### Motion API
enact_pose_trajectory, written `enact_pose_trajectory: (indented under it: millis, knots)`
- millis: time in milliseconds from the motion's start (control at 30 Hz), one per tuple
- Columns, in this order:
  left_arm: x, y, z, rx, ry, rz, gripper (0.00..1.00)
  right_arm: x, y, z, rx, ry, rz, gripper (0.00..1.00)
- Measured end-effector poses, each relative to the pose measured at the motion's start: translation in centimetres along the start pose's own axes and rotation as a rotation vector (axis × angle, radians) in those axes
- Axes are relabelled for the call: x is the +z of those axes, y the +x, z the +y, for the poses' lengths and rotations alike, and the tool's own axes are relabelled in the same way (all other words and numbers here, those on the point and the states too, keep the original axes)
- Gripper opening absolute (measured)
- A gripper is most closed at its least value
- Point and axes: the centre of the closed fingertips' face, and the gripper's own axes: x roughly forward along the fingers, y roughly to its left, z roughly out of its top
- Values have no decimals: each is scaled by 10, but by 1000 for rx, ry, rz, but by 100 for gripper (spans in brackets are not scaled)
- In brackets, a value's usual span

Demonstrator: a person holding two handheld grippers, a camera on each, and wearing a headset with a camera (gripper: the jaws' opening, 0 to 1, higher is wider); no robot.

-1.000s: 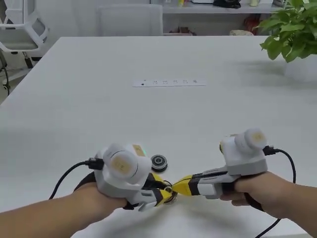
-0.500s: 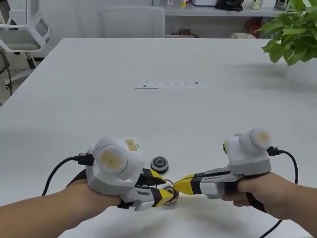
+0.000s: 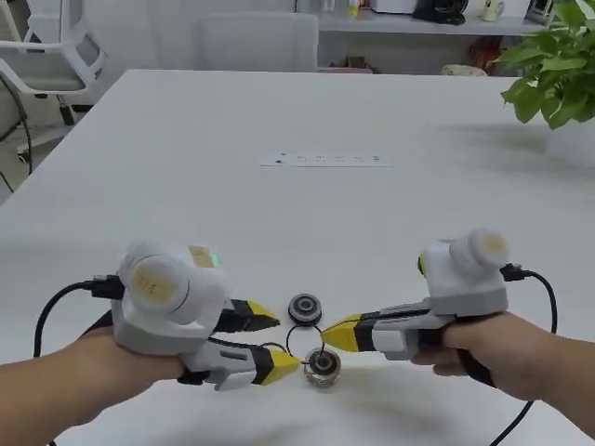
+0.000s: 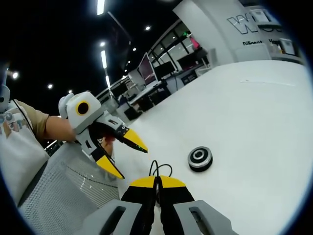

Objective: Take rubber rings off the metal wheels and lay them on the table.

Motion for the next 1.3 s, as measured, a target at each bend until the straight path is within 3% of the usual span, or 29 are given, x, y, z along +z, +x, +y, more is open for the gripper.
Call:
enact_pose_trajectory:
  millis: [633, 900, 1300]
  knots:
    - [-24, -37, 32, 97, -71, 2, 41, 5, 36, 2, 14, -59, 61, 0]
    - [-33, -45, 38, 125, -88, 13, 42, -3, 47, 4, 20, -84, 101, 0]
    - [-33, -47, 43, 140, -96, 15, 42, -12, 52, -2, -12, -167, 167, 2]
